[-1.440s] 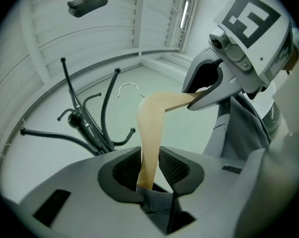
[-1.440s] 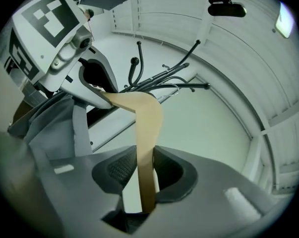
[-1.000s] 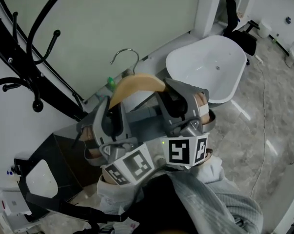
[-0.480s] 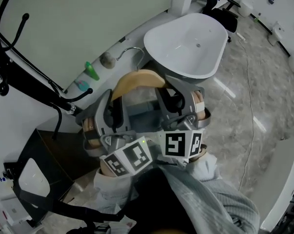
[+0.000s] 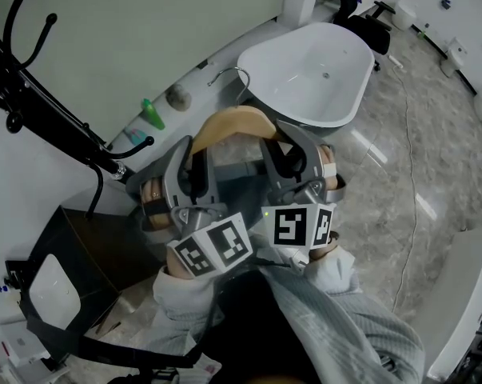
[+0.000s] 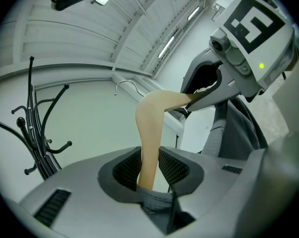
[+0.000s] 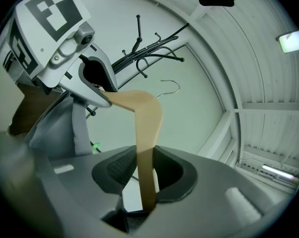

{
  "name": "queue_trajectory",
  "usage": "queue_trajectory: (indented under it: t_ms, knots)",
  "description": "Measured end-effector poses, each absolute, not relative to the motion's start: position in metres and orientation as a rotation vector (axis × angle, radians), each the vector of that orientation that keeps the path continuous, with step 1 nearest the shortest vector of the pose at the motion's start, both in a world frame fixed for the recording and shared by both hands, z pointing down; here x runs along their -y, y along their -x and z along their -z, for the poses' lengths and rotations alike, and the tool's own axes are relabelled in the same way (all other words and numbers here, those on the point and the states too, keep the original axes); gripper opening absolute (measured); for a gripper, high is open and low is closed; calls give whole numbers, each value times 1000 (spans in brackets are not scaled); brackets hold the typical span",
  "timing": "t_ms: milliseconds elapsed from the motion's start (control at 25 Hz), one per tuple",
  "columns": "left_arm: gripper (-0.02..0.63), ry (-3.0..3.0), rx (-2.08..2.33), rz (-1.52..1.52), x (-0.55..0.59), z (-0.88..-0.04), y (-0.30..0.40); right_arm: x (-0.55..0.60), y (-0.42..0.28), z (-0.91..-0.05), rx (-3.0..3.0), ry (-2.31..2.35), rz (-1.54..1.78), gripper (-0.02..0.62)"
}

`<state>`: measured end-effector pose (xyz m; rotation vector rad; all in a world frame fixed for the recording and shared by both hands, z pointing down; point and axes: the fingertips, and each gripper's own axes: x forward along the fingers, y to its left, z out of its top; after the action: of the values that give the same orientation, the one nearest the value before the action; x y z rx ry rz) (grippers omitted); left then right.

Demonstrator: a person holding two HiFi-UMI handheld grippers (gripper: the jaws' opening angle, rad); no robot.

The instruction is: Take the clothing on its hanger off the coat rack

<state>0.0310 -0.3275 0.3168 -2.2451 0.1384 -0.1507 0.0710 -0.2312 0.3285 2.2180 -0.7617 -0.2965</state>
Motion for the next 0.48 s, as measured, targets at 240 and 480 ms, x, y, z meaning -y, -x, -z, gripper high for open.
queue_trajectory:
  t_ms: [240, 480]
  knots:
    - [107, 2254, -149, 154, 331, -315, -31, 235, -72, -324, 761, -2202, 308, 103]
    - [107, 2263, -150, 156, 332, -316, -24, 236, -64, -322, 752, -2182, 326, 104]
